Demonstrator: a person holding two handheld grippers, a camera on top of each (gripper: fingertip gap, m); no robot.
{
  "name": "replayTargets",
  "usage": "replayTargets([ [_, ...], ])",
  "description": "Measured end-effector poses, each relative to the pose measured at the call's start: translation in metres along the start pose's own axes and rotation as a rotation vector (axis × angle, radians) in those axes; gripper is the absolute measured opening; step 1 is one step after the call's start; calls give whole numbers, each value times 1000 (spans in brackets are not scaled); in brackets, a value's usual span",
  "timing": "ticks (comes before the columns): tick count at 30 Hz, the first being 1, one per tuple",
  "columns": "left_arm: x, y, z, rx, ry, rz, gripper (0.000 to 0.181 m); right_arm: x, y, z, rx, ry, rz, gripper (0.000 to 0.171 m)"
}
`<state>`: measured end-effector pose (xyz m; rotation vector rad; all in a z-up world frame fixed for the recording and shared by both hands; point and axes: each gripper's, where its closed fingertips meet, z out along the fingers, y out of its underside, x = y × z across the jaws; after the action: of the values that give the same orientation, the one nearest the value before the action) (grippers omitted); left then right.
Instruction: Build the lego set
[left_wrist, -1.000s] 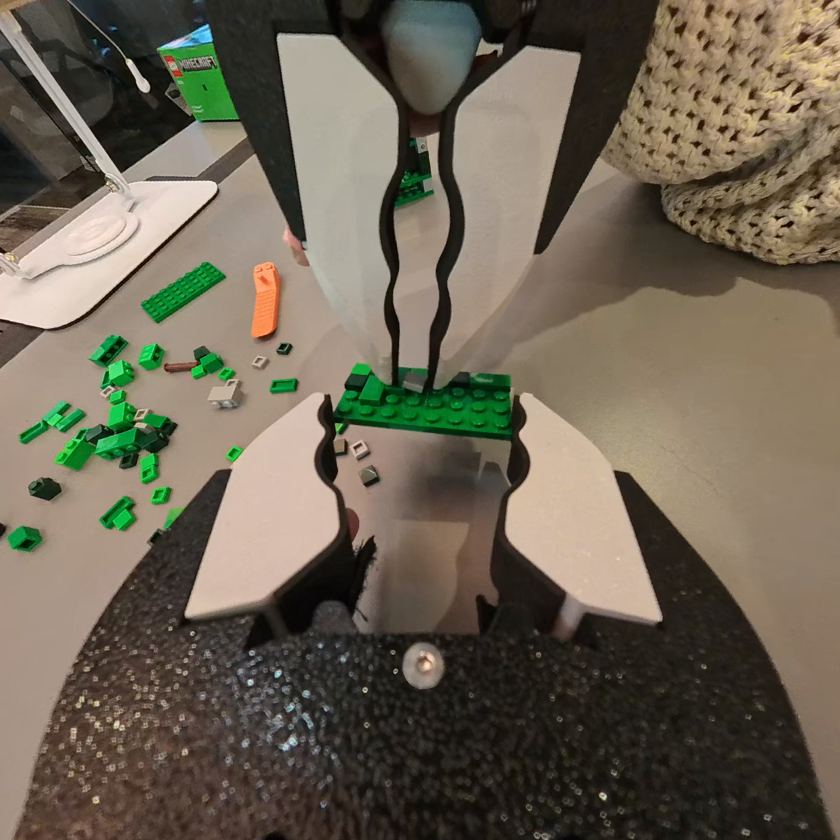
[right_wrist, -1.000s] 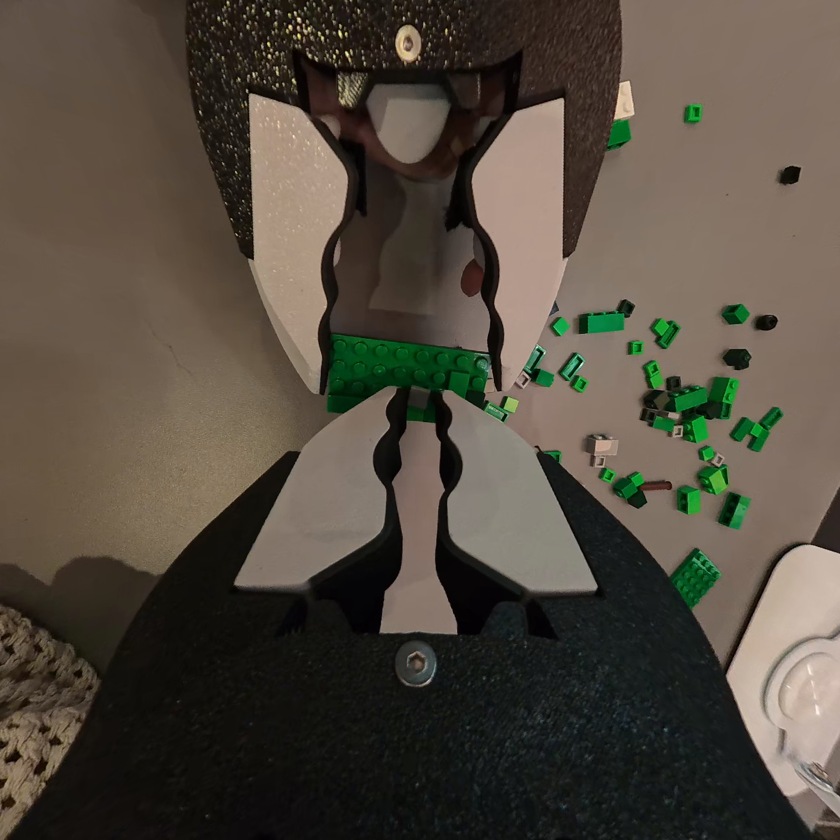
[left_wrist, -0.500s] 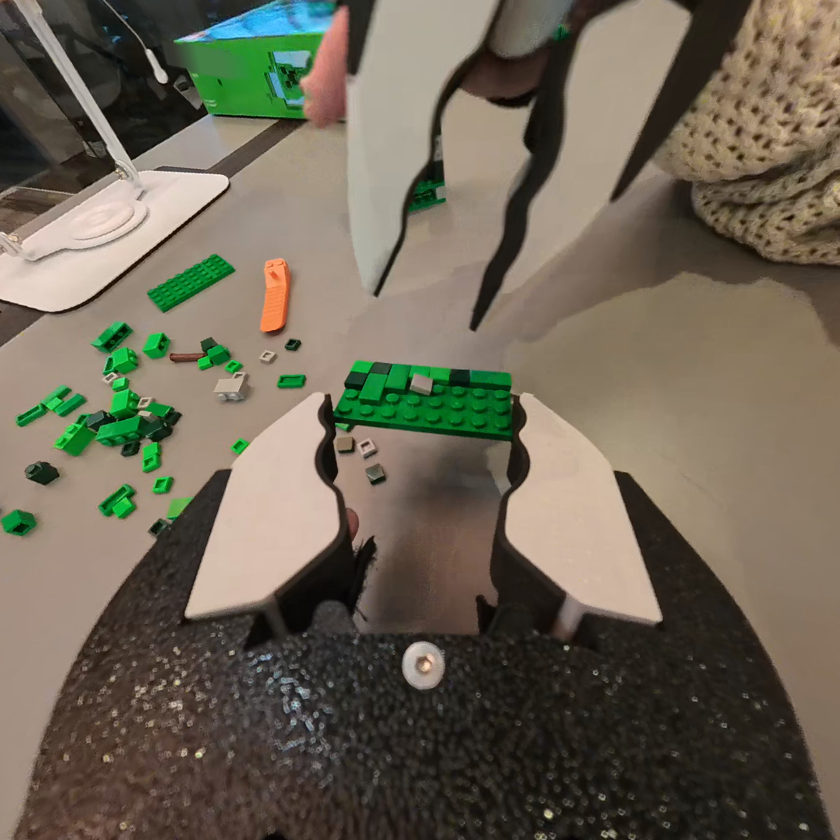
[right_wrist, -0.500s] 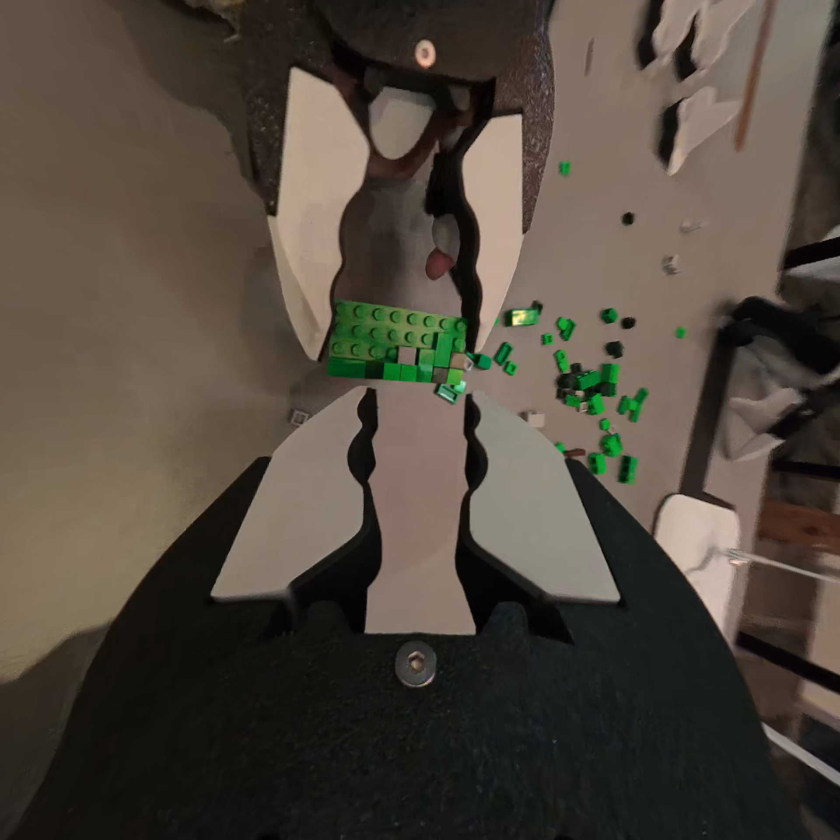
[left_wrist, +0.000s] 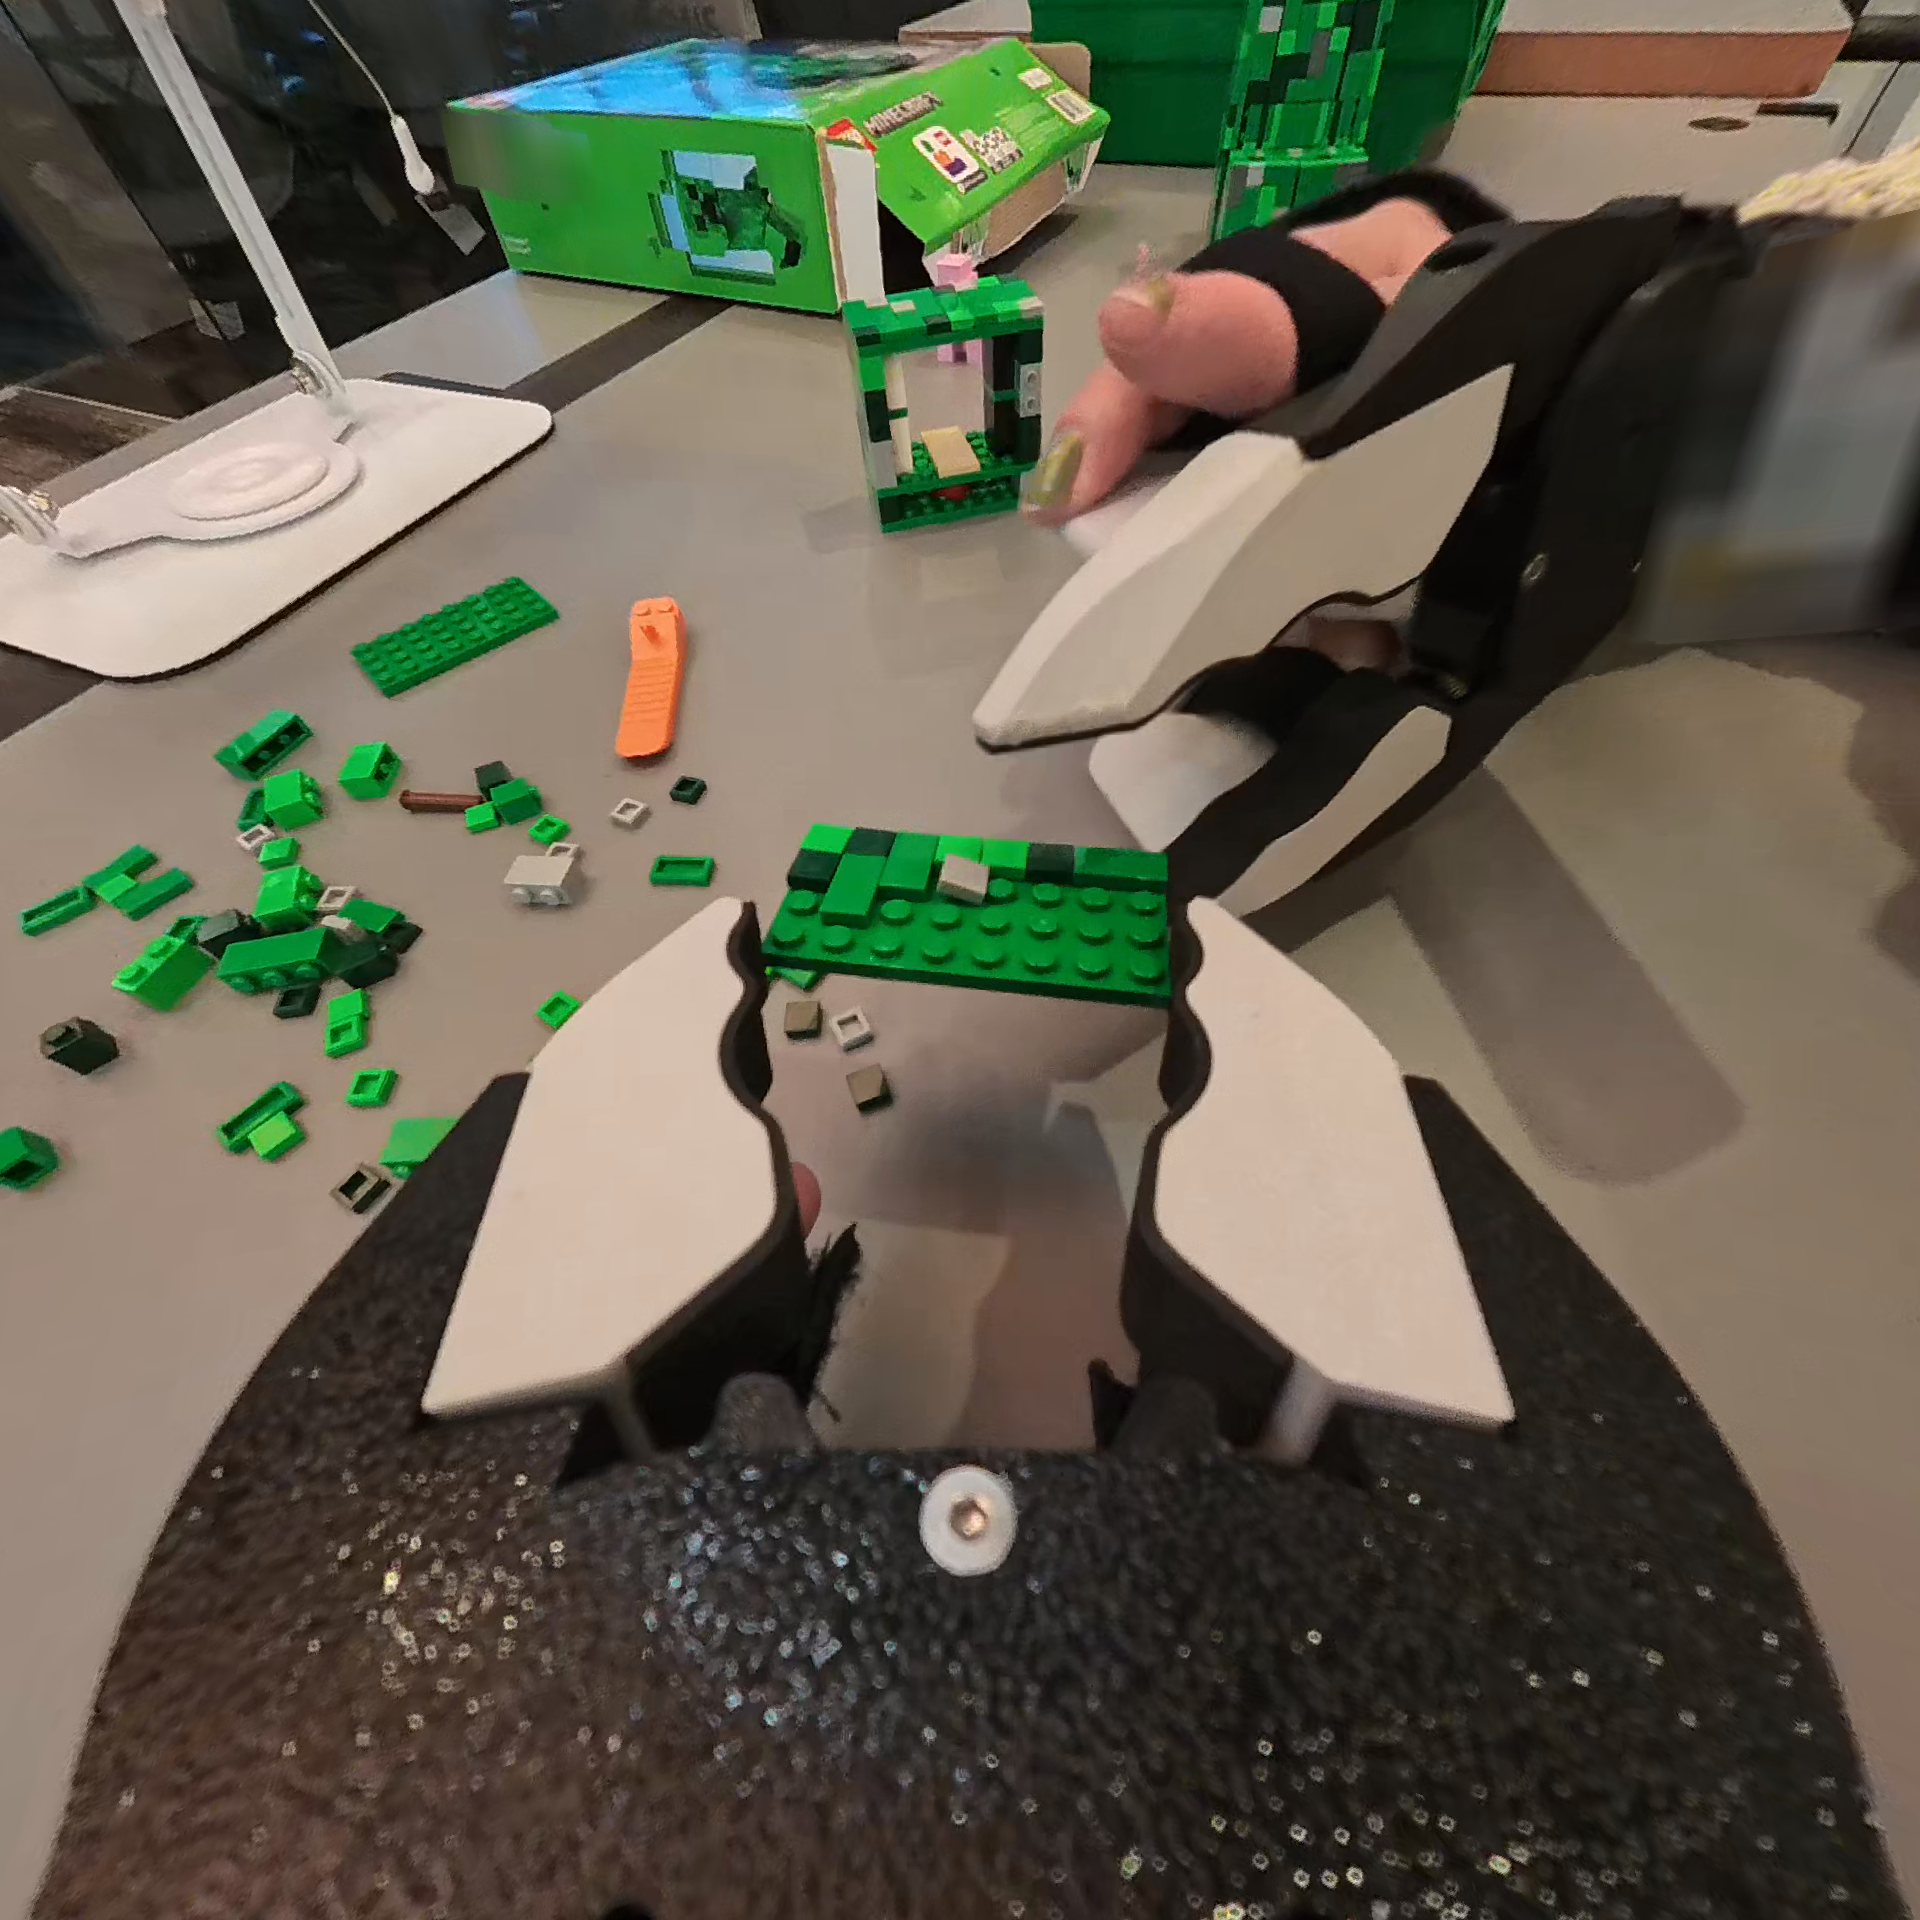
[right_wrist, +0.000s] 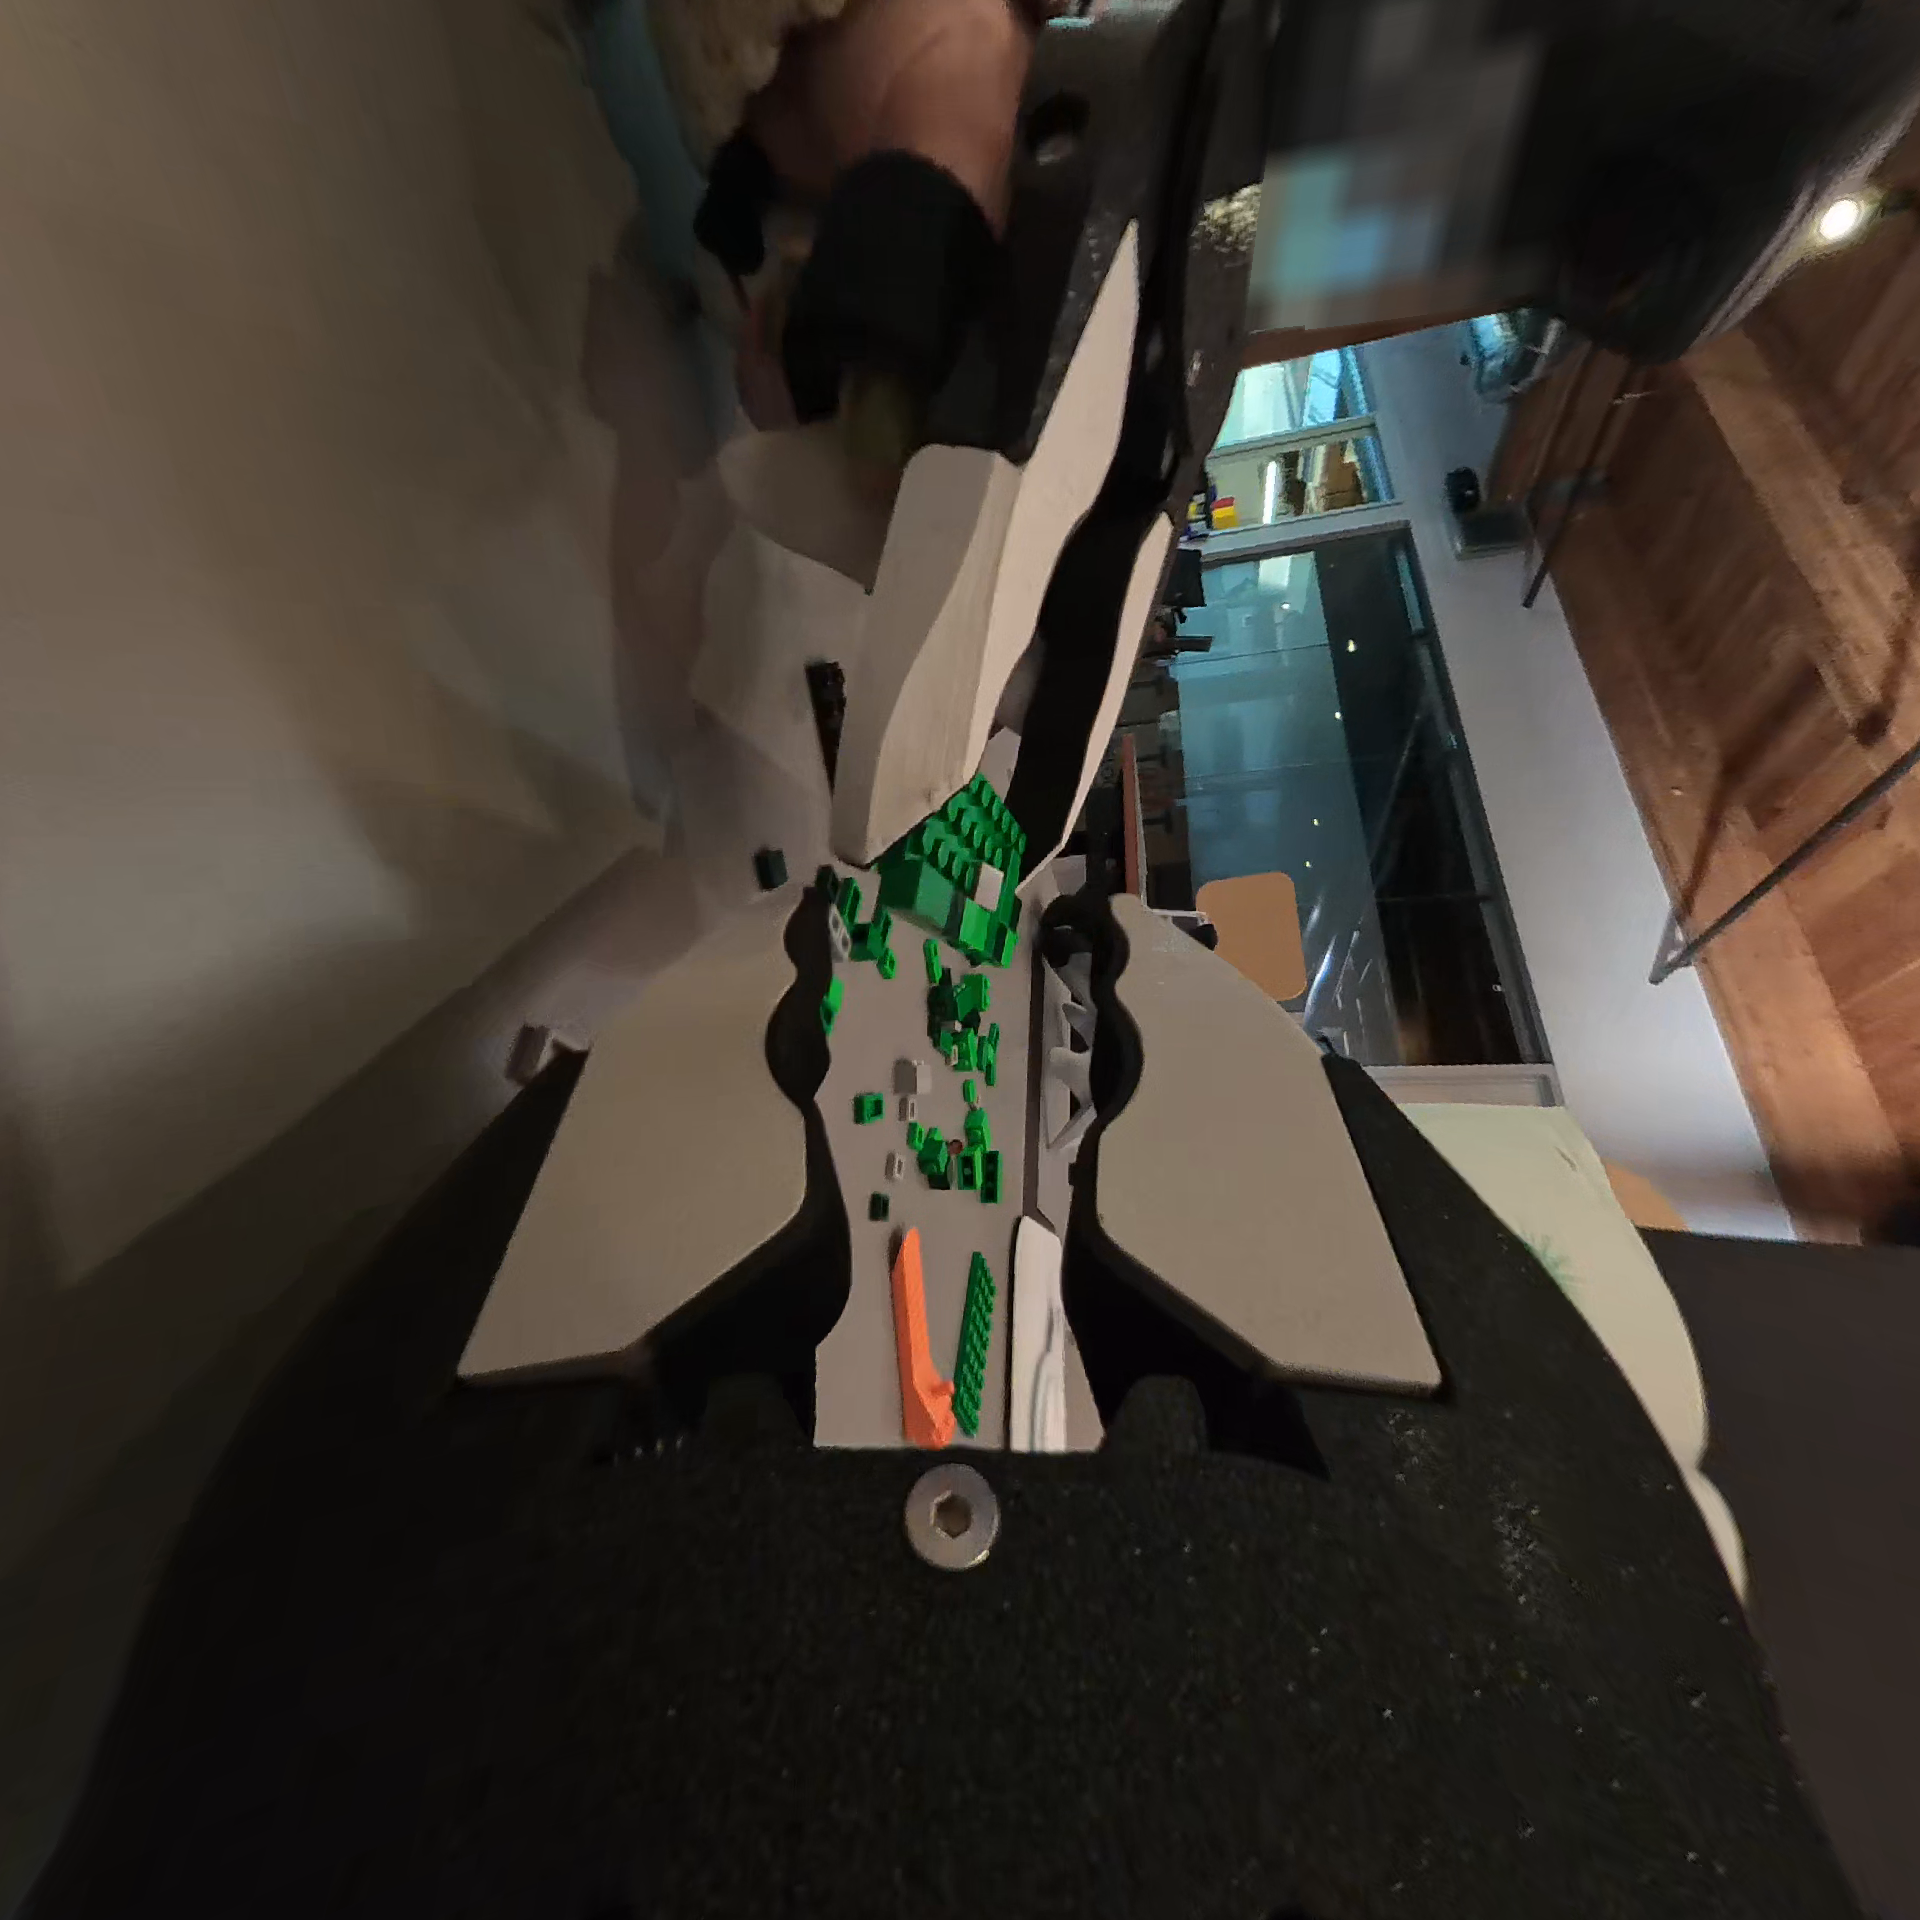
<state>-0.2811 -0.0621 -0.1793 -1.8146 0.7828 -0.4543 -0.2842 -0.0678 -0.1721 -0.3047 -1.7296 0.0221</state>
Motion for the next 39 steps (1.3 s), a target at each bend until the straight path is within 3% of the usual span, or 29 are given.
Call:
replayTargets([
  [6,4,-2,1,13,22,-20,74,-6,-3,5,20,54,-17,32],
  [28,12,-4,1,23,84,-79,74,4,0,3,-9,94,-7,7],
  [39,17,7,6,-72,71,-4,74,-7,1,0,-36,62,-287,6],
])
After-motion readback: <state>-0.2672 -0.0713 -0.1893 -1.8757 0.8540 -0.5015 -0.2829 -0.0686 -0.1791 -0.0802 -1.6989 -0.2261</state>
